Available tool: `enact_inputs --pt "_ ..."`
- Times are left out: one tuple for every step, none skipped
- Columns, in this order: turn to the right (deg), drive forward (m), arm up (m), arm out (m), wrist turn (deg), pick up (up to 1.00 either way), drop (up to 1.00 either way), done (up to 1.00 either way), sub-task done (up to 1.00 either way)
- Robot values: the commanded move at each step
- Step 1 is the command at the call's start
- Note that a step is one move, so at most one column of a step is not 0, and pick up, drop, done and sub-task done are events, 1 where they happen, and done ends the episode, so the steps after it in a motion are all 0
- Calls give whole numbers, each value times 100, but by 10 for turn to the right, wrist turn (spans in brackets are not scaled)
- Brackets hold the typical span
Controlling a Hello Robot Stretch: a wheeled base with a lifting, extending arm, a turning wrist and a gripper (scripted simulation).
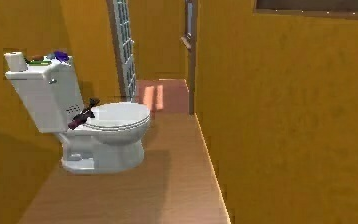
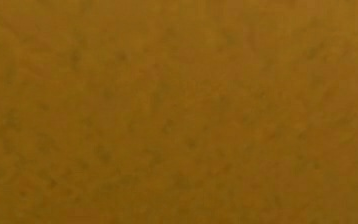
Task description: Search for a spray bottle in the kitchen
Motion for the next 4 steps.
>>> enact_inputs --pt "0 100 0 0 0 0 0 0 0" --pt "-30 0 0 0 0 0 0 0 0" --pt "0 50 0 0 0 0 0 0 0" --pt "-30 0 0 0 0 0 0 0 0"
